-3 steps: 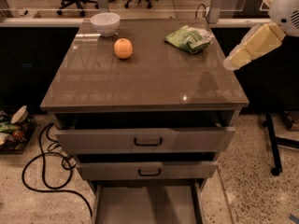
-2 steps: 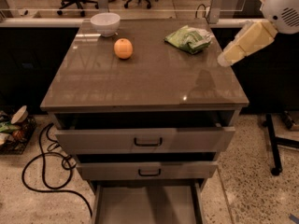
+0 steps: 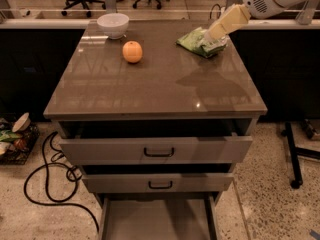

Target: Place green jalapeno chip bag into bottom drawer

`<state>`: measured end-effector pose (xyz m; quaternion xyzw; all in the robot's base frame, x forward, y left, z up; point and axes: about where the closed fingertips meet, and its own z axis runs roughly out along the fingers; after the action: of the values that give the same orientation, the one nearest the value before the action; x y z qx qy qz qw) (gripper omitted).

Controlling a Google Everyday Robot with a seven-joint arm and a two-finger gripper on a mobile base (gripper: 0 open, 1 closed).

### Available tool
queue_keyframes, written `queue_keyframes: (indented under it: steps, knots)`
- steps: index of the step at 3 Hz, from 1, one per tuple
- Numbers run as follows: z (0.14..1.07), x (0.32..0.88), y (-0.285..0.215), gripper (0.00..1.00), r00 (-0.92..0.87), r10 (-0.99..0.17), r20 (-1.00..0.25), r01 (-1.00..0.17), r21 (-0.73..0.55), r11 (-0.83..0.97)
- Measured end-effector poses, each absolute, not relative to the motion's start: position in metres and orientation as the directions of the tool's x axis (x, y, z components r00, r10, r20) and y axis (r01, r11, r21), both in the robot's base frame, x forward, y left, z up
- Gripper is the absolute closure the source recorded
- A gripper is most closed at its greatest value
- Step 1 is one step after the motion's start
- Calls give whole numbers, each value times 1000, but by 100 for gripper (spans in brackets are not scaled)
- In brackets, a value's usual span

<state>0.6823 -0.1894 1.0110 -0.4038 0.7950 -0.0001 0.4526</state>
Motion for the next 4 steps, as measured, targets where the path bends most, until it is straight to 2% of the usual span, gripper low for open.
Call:
queue_keyframes:
  steps: [2, 4]
  knots:
    - [963, 789, -190, 0, -292, -545, -786, -597, -296, 746]
    - [949, 805, -189, 0, -313, -538, -783, -599, -277, 752]
